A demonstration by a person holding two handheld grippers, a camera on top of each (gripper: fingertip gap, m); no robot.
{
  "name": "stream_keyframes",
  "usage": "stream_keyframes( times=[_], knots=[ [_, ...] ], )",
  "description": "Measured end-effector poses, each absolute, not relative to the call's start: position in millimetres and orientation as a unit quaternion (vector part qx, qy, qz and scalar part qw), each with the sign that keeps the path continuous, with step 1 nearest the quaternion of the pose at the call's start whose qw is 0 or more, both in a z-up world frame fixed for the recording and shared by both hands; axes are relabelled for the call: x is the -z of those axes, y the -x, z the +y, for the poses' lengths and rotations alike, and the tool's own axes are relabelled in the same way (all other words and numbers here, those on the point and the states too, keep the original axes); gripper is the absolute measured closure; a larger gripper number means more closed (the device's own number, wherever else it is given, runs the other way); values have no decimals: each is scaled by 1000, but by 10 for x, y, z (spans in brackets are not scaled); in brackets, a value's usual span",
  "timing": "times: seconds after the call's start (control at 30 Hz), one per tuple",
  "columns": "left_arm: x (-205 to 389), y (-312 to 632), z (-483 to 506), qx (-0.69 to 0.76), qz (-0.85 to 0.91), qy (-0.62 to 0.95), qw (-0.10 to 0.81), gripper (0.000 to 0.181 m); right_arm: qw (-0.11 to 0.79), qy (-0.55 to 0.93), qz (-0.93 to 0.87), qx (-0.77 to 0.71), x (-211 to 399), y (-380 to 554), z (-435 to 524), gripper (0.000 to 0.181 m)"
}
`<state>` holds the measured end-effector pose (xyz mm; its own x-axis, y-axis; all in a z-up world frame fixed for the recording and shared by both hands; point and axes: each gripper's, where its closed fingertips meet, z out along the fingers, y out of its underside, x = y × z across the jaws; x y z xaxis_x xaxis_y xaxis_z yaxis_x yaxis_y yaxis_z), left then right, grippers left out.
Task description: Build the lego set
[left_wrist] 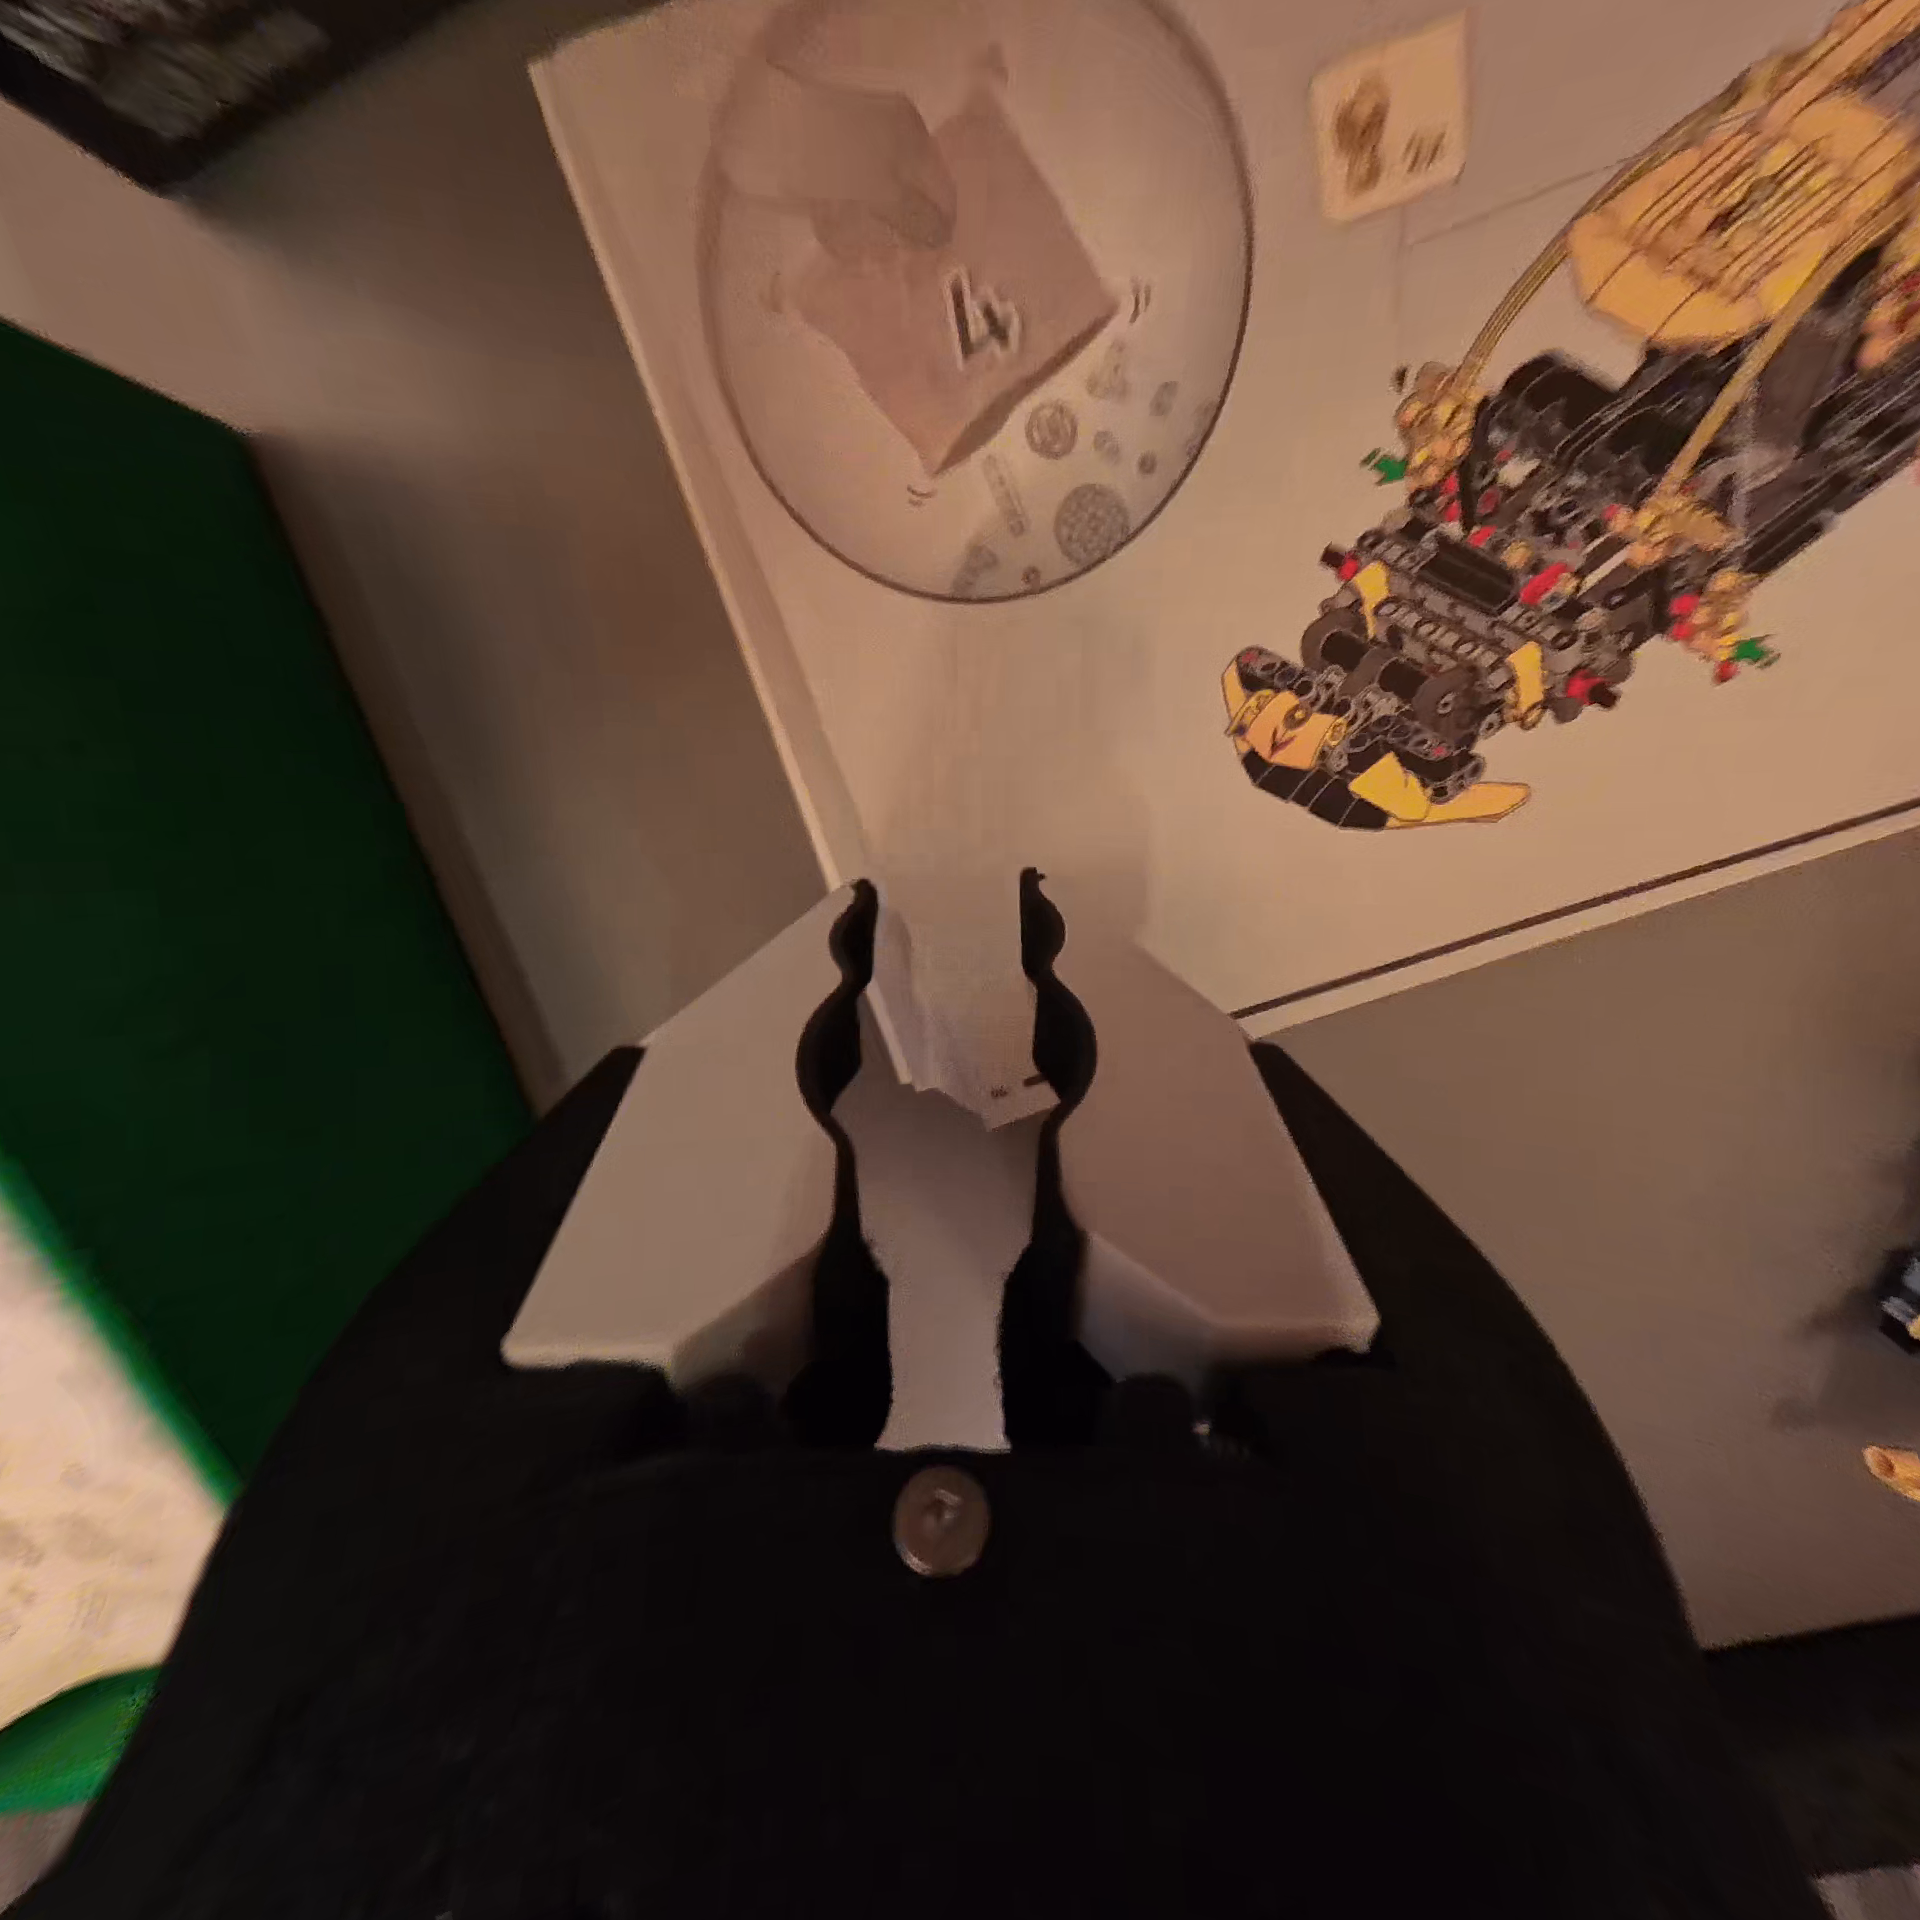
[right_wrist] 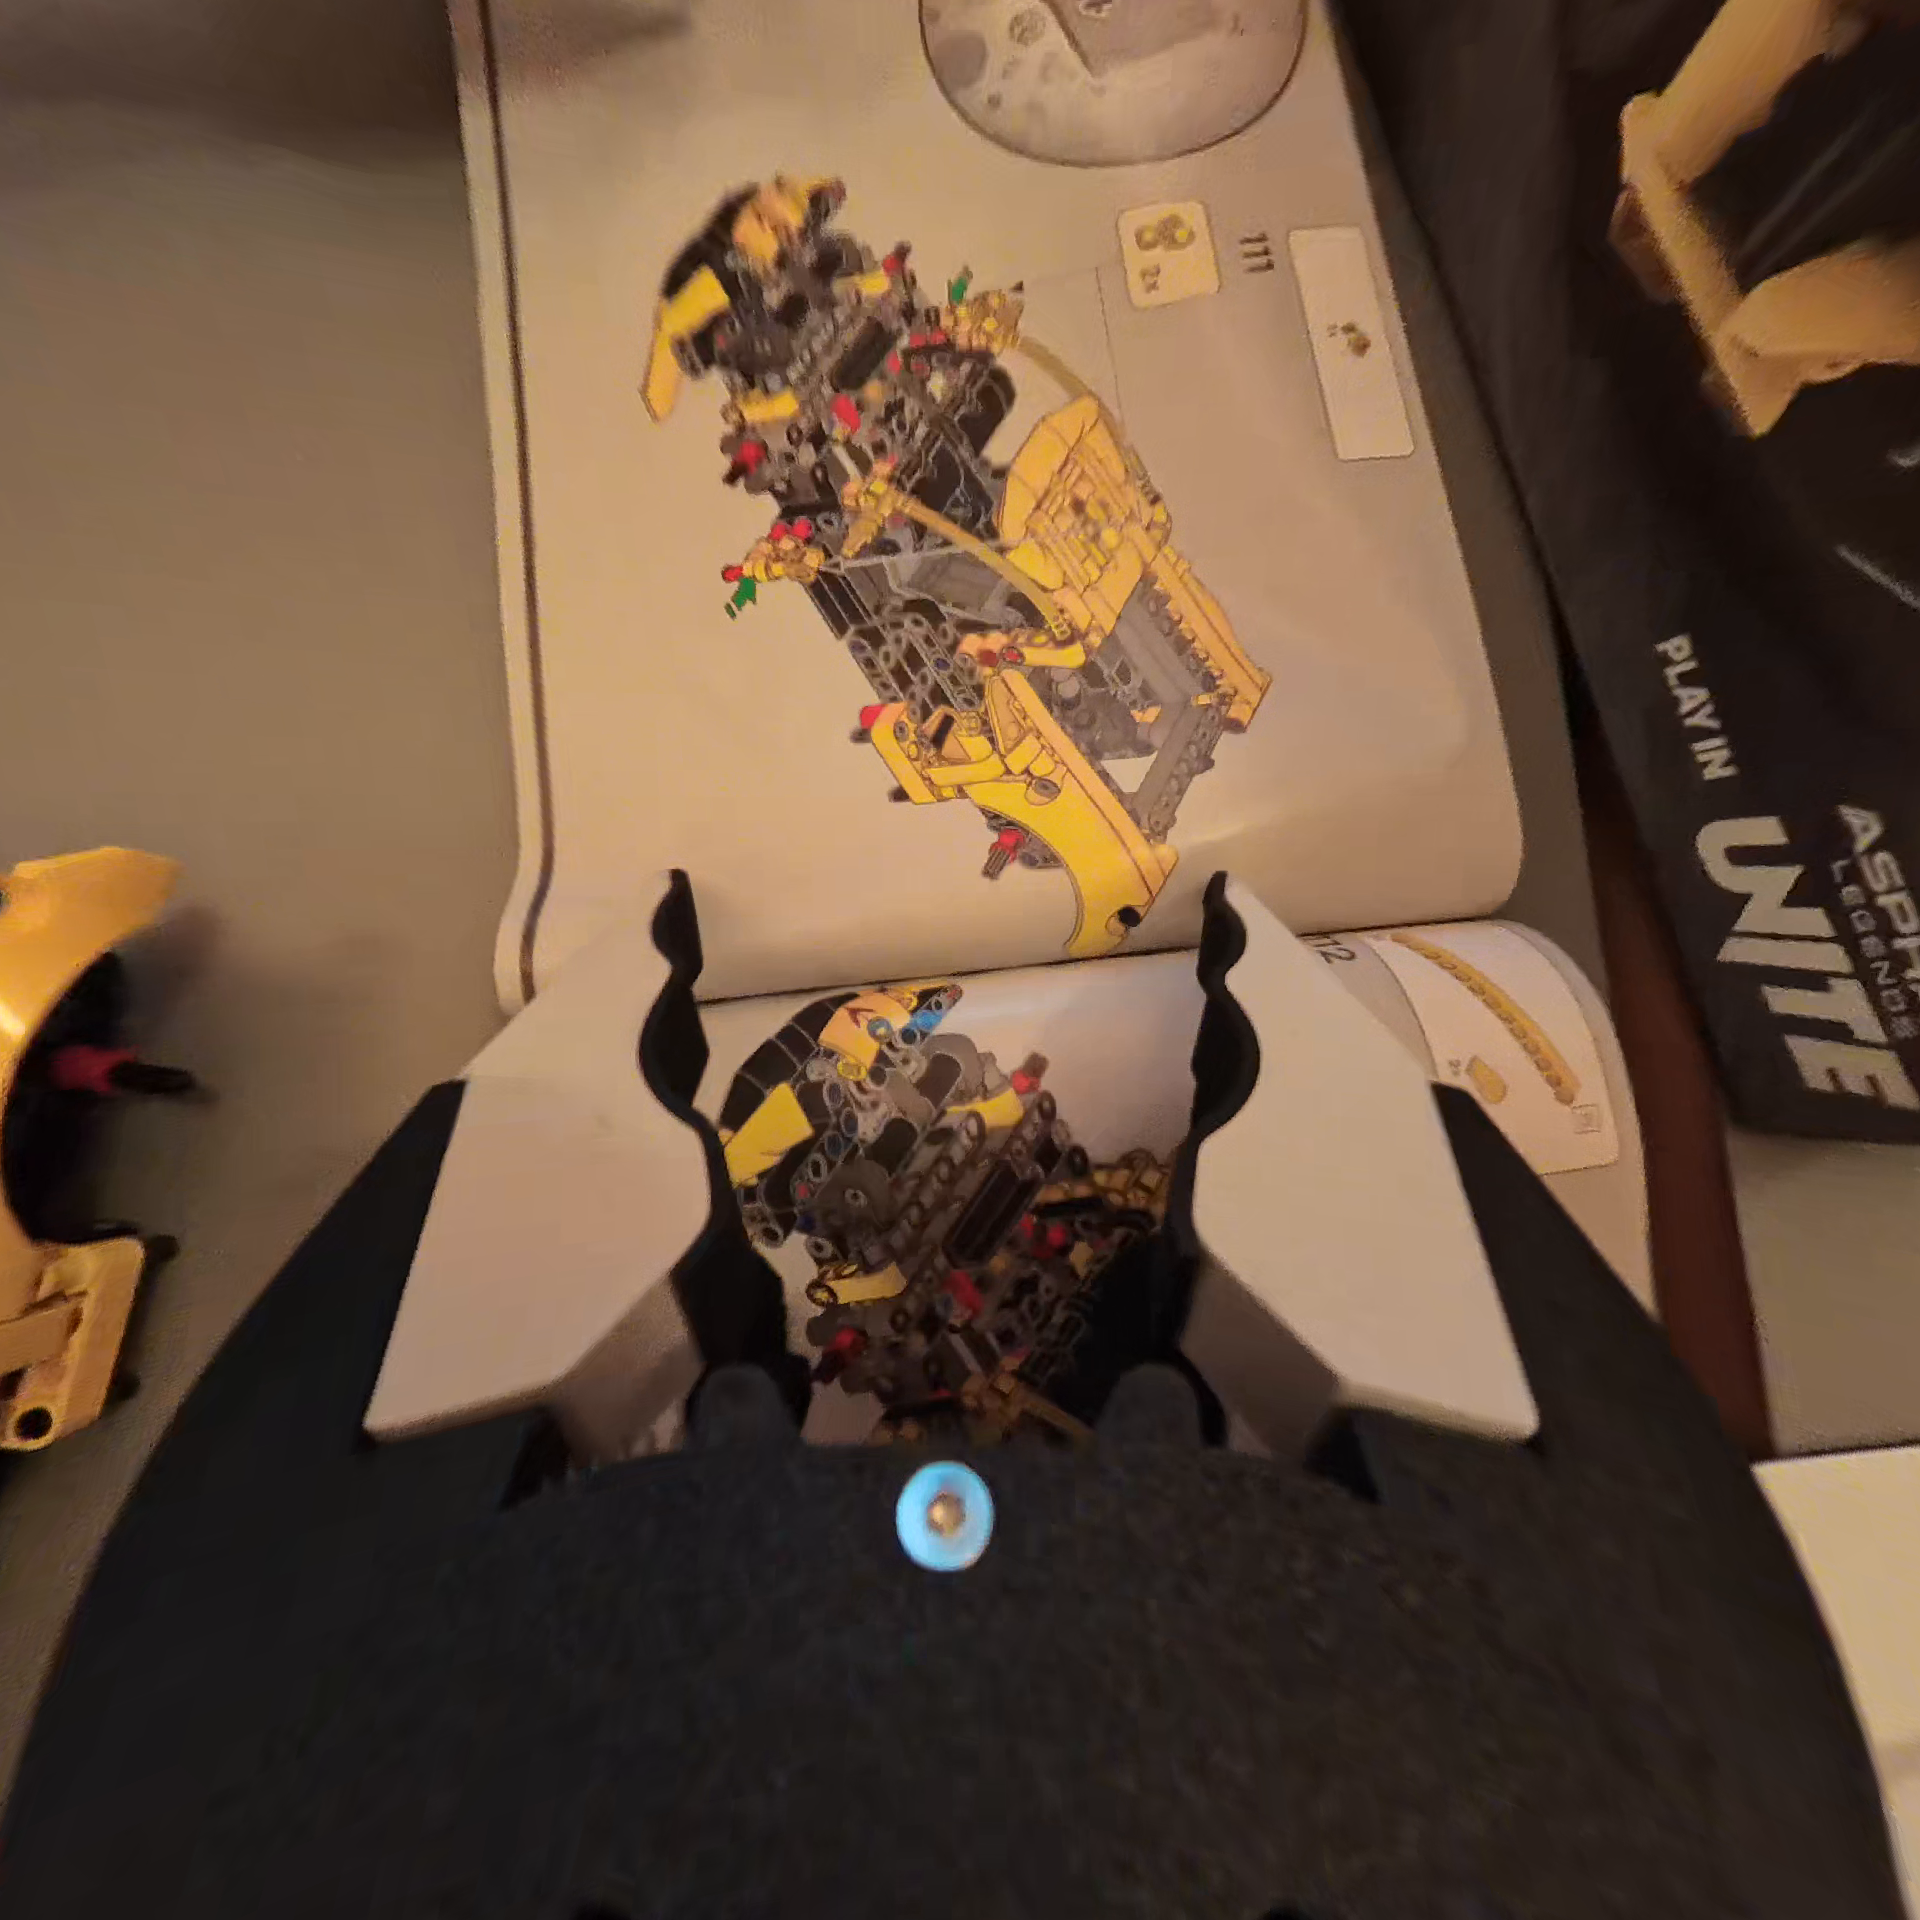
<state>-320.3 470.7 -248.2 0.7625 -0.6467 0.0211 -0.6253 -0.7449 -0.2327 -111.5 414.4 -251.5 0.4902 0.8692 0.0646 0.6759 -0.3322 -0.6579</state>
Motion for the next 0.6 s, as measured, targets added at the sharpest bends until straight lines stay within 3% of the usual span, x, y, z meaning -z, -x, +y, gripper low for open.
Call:
stream_keyframes(
  times=[0.2, 0.4, 0.6],
  knots=[
    [1932, 2998, 4906, 72, 336, 910, 234, 155, 275, 816, -494, -119, 2623, 1221, 4188, 86],
    [2553, 2728, 4866, 116, 375, 904, 170, 166, 295, 816, -474, -148, 2649, 1237, 4191, 85],
    [2611, 2689, 5115, 154, 334, 902, 227, 181, 304, 821, -459, -152, 2656, 1250, 4213, 85]
  ],
)
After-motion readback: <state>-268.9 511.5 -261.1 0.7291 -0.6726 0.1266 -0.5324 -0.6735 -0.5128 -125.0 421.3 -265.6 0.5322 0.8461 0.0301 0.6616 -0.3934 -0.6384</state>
